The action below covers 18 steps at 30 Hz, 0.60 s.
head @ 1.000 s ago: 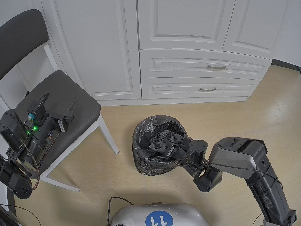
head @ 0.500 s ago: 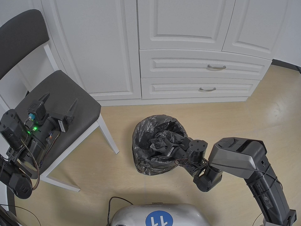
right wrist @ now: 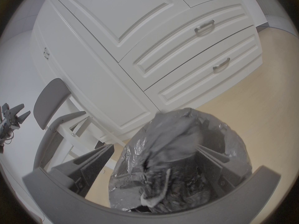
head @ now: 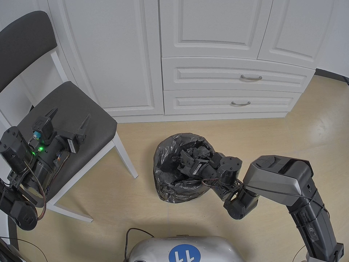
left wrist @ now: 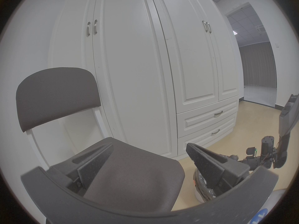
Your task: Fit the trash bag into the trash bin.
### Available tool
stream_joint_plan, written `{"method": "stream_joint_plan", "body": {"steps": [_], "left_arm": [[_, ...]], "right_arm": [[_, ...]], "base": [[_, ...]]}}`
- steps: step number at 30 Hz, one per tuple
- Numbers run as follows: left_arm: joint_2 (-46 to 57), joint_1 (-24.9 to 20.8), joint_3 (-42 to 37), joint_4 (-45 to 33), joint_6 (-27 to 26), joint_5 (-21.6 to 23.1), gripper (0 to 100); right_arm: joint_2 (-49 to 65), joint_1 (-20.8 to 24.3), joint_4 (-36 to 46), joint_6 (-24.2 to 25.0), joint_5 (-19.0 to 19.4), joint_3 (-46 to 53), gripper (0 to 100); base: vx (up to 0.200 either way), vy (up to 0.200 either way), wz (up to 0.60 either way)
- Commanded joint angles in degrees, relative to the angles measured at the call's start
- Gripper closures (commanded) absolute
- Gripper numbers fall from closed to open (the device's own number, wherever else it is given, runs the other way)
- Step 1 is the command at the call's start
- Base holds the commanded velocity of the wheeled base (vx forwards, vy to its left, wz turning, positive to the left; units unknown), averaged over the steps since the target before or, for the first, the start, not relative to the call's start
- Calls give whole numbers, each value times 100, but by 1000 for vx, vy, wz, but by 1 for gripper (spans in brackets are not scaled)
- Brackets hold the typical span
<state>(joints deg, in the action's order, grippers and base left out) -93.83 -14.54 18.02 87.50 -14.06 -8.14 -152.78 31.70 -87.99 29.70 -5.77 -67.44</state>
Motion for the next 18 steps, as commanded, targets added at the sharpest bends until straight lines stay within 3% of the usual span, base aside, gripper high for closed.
{"method": "stream_joint_plan", "body": {"steps": [1, 13, 17, 18], "left_arm": [[5, -5, -9, 3, -1, -3, 0], [-39, -57, -26, 3, -9, -3, 0], [-39, -128, -44, 3, 8, 6, 0], [14, -242, -53, 3, 52, -3, 0]], "right_arm": [[170, -14, 1, 1, -3, 11, 0], [1216, 100, -95, -34, -109, 635, 0], [1638, 38, -78, -588, -109, 1066, 0], [1884, -58, -157, -1133, -109, 1356, 0]], "base": [[0, 0, 0], [0, 0, 0], [0, 0, 0], [0, 0, 0]]}}
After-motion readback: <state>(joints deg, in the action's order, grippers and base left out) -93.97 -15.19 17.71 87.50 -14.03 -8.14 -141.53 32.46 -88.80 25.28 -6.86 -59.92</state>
